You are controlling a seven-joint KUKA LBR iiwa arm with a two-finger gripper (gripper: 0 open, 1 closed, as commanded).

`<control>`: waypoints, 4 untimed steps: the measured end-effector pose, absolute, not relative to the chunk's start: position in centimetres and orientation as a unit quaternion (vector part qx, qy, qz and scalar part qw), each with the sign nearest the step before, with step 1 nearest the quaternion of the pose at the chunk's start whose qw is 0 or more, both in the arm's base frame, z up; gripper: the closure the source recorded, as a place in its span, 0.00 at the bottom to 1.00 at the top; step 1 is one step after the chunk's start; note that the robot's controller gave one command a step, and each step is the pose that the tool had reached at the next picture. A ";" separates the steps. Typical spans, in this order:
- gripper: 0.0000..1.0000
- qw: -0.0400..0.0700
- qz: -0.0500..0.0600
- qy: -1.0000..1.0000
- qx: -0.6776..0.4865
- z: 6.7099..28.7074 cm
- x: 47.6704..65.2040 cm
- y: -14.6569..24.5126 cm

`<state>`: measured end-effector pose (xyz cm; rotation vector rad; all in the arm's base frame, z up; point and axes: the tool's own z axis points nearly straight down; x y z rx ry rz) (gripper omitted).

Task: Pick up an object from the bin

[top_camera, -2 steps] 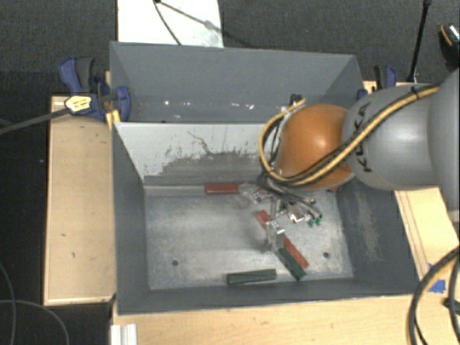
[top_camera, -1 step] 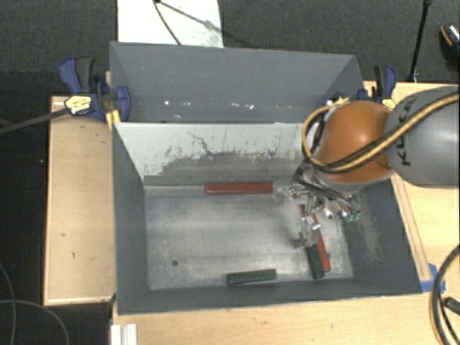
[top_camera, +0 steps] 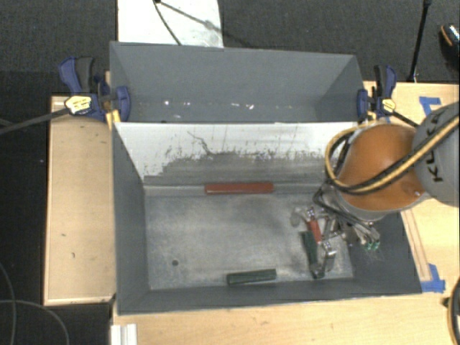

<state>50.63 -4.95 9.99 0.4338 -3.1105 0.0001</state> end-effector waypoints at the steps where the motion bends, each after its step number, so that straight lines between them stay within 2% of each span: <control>1: 0.00 -0.001 0.001 -0.919 0.394 7.0 54.4 -10.5; 2: 0.00 -0.002 0.000 -0.813 0.582 7.0 54.2 -7.9; 3: 1.00 -0.001 0.000 -0.816 0.578 7.1 54.2 -8.0; 4: 1.00 -0.004 0.003 -0.820 0.573 23.8 56.1 -9.1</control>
Offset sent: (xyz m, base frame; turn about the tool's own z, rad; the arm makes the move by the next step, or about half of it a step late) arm 0.0371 -0.0543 -0.0299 -0.5373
